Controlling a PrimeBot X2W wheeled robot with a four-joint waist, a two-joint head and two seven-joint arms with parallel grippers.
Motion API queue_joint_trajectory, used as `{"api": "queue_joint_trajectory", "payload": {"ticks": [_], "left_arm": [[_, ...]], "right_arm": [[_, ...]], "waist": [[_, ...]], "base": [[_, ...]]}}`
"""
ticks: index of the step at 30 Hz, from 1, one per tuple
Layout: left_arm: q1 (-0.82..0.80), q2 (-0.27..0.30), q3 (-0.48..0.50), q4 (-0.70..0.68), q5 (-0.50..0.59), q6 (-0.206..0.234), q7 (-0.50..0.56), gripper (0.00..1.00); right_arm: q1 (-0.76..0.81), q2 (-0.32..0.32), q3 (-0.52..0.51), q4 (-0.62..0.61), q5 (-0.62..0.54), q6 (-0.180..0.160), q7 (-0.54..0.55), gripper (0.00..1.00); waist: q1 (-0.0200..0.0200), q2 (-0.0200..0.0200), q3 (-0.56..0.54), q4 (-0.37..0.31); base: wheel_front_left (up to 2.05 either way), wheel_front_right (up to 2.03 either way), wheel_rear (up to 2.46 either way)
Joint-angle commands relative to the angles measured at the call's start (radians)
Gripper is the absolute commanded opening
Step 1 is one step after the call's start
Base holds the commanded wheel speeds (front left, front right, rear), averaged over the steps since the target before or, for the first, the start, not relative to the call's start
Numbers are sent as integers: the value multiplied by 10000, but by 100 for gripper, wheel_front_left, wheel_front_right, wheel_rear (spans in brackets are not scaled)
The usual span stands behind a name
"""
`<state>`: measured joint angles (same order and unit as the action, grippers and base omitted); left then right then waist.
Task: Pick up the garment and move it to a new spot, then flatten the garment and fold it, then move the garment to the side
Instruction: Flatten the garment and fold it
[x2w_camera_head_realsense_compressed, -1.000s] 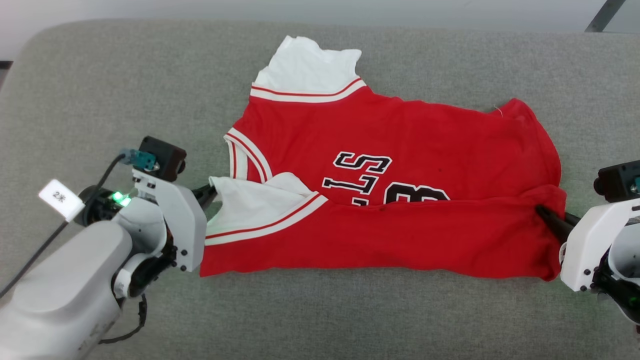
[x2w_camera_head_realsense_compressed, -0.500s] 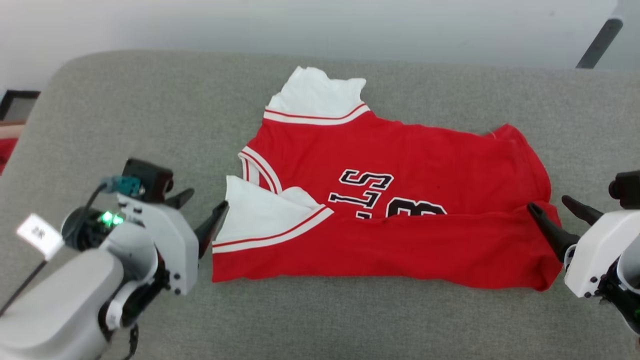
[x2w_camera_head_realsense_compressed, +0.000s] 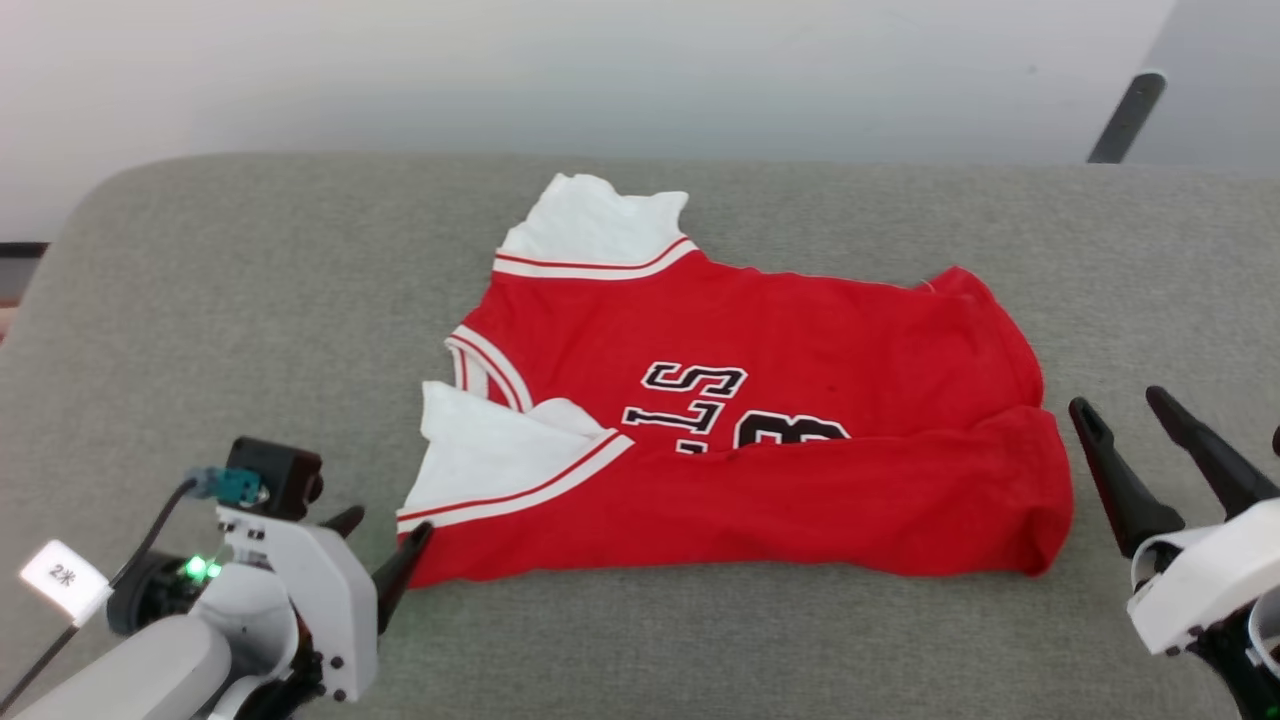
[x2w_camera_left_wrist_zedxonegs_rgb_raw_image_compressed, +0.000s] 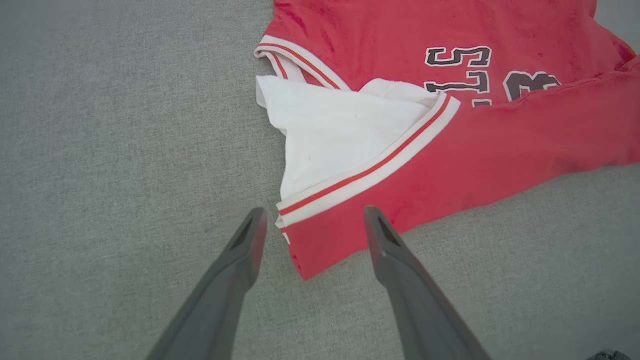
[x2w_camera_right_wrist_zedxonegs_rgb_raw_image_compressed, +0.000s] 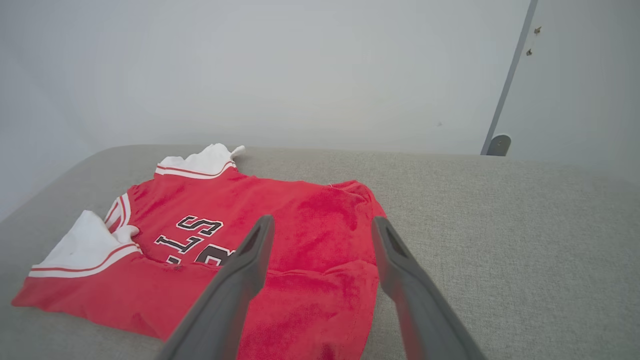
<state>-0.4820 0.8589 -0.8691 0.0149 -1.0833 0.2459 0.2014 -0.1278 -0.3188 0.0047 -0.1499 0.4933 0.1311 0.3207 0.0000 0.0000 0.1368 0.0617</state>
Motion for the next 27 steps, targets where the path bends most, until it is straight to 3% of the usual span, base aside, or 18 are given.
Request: {"api": "queue_joint_trajectory", "payload": {"ticks": [1, 8, 18, 19, 20, 21, 22, 27], "left_arm": [[157, 82, 13, 61, -73, 84, 32, 100], [335, -42, 11, 609, -542, 54, 351, 100], [191, -681, 10, 1913, -1373, -147, 1115, 100], [163, -733, -28, 2067, -1372, -230, 1177, 74], [143, -813, -39, 2204, -1424, -284, 1199, 55], [126, -916, -31, 2340, -1518, -372, 1236, 55], [91, -1016, -21, 2417, -1556, -496, 1207, 0], [0, -1291, 13, 2797, -1701, -840, 1151, 0]], "right_arm": [[205, 139, -77, -192, -39, -6, -72, 100], [943, 749, -458, -932, -226, -6, 141, 100], [1521, 1267, -757, -1236, -293, -6, 680, 100], [1559, 1314, -773, -1249, -269, -6, 748, 100], [1615, 1352, -787, -1265, -258, -6, 838, 100], [1652, 1371, -780, -1265, -238, -6, 934, 100], [1643, 1394, -781, -1280, -224, -6, 1037, 100], [1516, 1381, -754, -1342, -318, -6, 1127, 100]], "waist": [[0, 0, 26, -210], [0, 0, 261, -734], [0, 0, 581, -1161], [0, 0, 598, -1185], [0, 0, 613, -1213], [0, 0, 625, -1230], [0, 0, 640, -1241], [0, 0, 686, -1177]], "base": [[0, 0, 0], [0, 0, 0], [0, 0, 0], [0, 0, 0], [0, 0, 0], [0, 0, 0], [0, 0, 0], [0, 0, 0]]}}
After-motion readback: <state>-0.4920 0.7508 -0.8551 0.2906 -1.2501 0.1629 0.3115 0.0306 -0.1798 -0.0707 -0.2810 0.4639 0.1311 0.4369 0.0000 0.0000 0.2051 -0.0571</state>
